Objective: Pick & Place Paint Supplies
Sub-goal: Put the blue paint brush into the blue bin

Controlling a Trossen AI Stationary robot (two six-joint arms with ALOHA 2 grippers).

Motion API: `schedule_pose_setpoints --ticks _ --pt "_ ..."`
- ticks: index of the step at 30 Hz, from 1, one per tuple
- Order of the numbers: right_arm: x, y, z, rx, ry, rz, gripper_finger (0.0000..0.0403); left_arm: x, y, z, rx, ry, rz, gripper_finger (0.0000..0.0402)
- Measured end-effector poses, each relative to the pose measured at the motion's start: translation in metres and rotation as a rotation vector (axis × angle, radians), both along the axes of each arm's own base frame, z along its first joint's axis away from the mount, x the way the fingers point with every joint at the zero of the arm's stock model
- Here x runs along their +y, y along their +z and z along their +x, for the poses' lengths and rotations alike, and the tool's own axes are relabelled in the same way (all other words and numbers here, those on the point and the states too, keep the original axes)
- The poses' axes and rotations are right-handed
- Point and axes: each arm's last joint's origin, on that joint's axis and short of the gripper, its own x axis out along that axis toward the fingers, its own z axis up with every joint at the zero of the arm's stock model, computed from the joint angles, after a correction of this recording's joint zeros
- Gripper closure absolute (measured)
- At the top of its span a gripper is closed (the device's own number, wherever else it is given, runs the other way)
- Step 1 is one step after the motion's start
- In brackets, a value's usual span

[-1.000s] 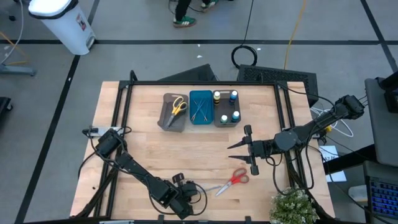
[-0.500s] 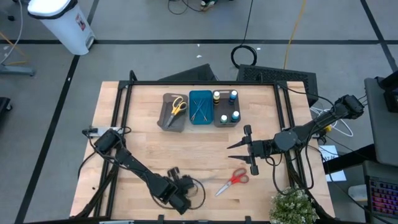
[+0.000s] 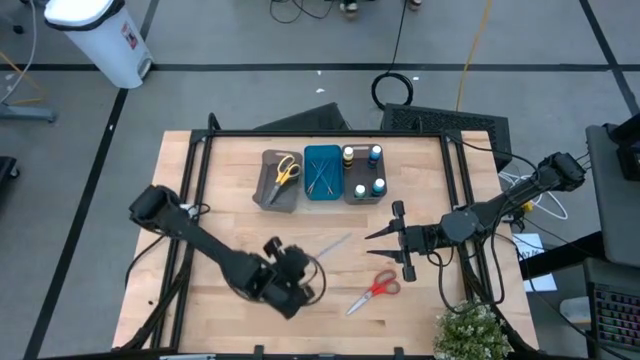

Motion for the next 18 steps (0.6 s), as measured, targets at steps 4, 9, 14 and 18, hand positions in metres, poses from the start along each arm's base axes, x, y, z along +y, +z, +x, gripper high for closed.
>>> schedule_pose_setpoints --ticks 4,9,14,18 --pt "0.0 0.0 0.0 0.0 0.0 0.001 0.0273 0.032 0.027 0.004 -0.068 0.063 0.028 0.0401" --pt "0.0 0.0 0.0 0.001 0.0 0.007 0.0273 0.08 0.044 0.012 -0.076 0.137 0.082 0.0401" --pt "0.0 0.0 0.0 0.002 0.001 0.006 0.0273 0.137 0.04 0.024 -0.028 0.229 0.074 0.0401" --pt "0.002 -0.001 -0.001 0.01 0.008 0.003 0.0273 0.183 0.014 0.026 -0.028 0.337 0.02 0.0401"
